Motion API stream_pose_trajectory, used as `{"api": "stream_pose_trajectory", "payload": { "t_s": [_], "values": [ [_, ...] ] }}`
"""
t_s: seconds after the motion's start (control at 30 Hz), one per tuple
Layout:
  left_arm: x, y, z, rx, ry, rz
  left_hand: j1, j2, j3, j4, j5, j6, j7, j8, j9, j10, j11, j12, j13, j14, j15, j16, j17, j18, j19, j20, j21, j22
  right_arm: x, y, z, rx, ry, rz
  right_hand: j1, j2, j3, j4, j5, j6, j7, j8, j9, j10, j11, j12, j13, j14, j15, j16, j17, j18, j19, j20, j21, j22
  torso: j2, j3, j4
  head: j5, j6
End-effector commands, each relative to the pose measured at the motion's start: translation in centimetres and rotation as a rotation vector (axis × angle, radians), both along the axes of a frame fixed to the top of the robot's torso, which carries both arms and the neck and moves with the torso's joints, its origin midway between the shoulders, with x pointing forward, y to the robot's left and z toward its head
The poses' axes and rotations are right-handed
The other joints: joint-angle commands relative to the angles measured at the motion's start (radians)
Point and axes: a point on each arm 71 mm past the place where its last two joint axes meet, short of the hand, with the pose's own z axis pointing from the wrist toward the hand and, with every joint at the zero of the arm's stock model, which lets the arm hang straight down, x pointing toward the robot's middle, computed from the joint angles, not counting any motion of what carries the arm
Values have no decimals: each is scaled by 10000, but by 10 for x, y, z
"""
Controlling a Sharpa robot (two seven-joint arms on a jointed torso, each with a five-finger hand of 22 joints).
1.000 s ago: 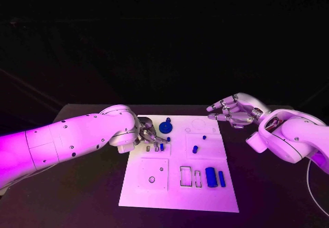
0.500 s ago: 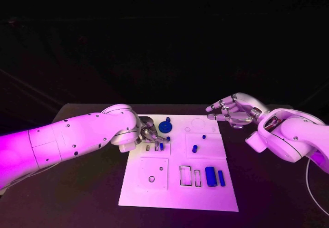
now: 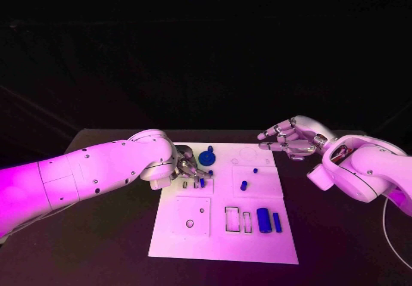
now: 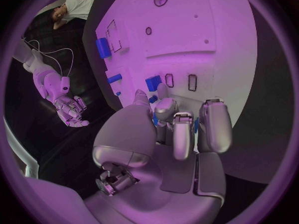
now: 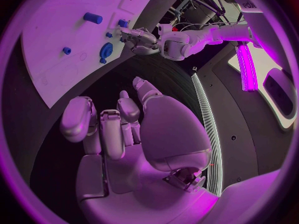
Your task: Assemble the parts on the task board
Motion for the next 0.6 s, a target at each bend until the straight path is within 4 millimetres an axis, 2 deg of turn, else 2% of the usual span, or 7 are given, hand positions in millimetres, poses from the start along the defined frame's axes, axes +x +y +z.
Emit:
{"api": "stream_pose_trajectory", "payload": {
  "t_s": [0.03,0.6],
  "values": [
    [-1,-2,-1,68,185,-214,107,0,-35,-4,-14,-91,1,41,9,70,-1,54,8,1051,-75,24,2635,-176,154,-38,48,-13,0,2,-1,-137,38,127,-40,-28,1,63,57,38,-3,39,-15,13,8,-5,12,697,-65,-21,1002,64,-27,-42,-52,-7,-1,3,4,8,-11],
    [-3,-6,-2,100,338,-367,224,12,-38,-15,-12,-98,-9,87,87,123,-10,133,97,1051,-80,24,2635,-186,164,-42,93,53,0,3,-2,-151,97,235,-47,-10,10,74,61,43,-6,45,-15,25,5,9,23,699,-67,-18,1008,63,-23,-42,-50,-2,-2,3,3,-8,-83]
  ]
}}
